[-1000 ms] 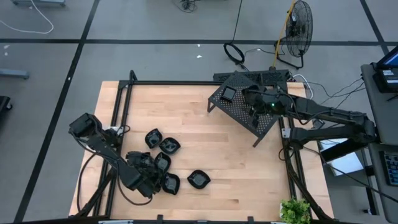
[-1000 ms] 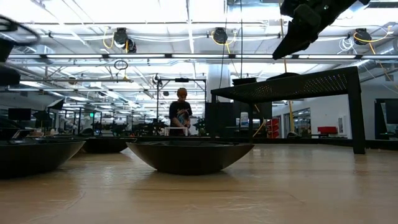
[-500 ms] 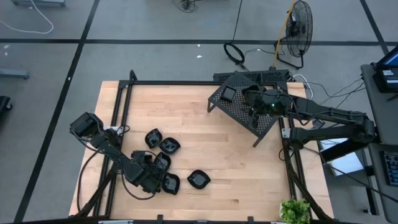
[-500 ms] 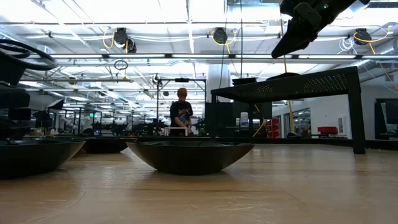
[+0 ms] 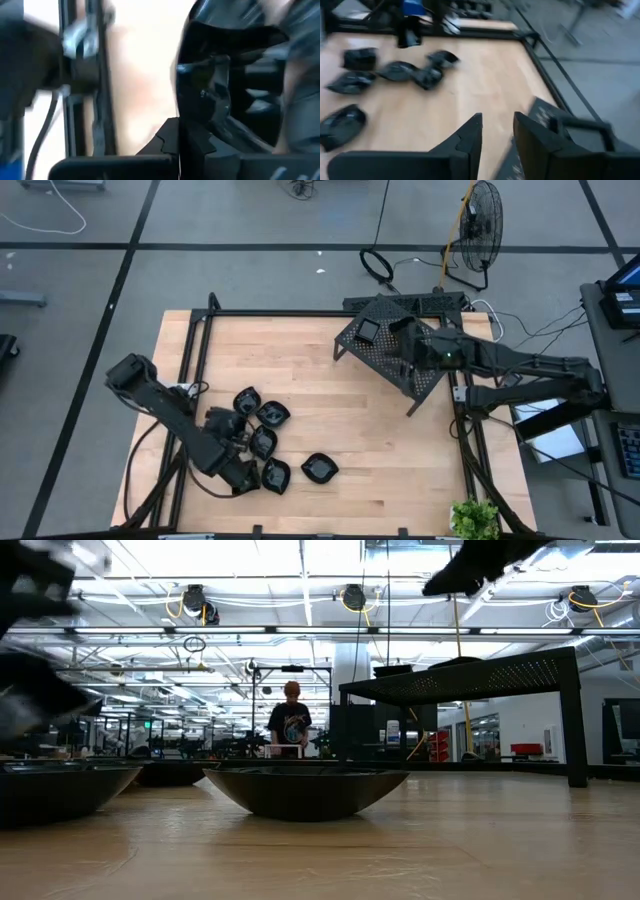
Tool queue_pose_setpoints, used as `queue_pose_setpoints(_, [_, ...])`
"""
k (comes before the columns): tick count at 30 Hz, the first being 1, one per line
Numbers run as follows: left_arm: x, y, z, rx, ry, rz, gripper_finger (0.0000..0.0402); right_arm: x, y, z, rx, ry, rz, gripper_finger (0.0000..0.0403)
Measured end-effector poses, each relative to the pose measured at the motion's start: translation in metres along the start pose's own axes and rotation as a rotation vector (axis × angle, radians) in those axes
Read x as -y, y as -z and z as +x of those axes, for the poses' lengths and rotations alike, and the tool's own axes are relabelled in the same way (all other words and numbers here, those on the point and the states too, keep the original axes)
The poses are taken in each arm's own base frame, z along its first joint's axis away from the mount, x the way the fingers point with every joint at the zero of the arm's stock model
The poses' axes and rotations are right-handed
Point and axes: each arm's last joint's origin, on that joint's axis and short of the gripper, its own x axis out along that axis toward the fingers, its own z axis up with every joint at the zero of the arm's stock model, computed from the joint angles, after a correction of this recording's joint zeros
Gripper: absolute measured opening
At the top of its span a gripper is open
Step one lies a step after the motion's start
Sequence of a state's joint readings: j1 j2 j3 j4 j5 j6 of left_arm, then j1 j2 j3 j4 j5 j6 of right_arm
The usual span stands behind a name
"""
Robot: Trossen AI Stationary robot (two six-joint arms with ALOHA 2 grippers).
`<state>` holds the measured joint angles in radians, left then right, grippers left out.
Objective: Pick & Place Mini shaped plates
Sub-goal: Stack the black distorted square plate on the black distorted square plate on the shelf
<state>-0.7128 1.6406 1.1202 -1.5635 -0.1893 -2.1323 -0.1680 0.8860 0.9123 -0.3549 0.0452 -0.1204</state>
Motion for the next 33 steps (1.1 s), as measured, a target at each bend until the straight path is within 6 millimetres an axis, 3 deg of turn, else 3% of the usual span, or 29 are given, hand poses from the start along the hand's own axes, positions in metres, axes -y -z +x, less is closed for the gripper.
queue_pose_setpoints(3, [0.005, -0.013, -0.03, 0.148, 0.245, 0.055, 0.0005, -0.011, -0.004, 0.0, 0.05, -0.092, -0.032, 0.0093])
queue_pose_setpoints(7, [0.019, -0.03, -0.066, 0.506, 0.551, 0.12, 0.0004, -0.031, 0.005, 0.009, 0.149, -0.194, -0.07, 0.0089])
queue_pose_setpoints(13, [0.056, -0.06, -0.086, 0.673, 0.637, 0.278, 0.0003, -0.063, 0.039, 0.024, 0.335, -0.286, -0.142, 0.0093])
queue_pose_setpoints(17, [0.087, -0.087, -0.082, 0.714, 0.617, 0.385, 0.0002, -0.077, 0.057, 0.029, 0.408, -0.258, -0.185, 0.0106])
queue_pose_setpoints(22, [0.124, -0.11, -0.058, 0.707, 0.536, 0.487, 0.0002, -0.088, 0.075, 0.047, 0.348, -0.142, -0.186, 0.0139])
queue_pose_setpoints(27, [0.158, -0.111, -0.028, 0.724, 0.412, 0.644, 0.0001, -0.096, 0.088, 0.072, 0.297, -0.056, -0.191, 0.0182])
queue_pose_setpoints(33, [0.175, -0.104, -0.011, 0.821, 0.273, 0.706, 0.0001, -0.095, 0.096, 0.089, 0.265, 0.062, -0.187, 0.0217])
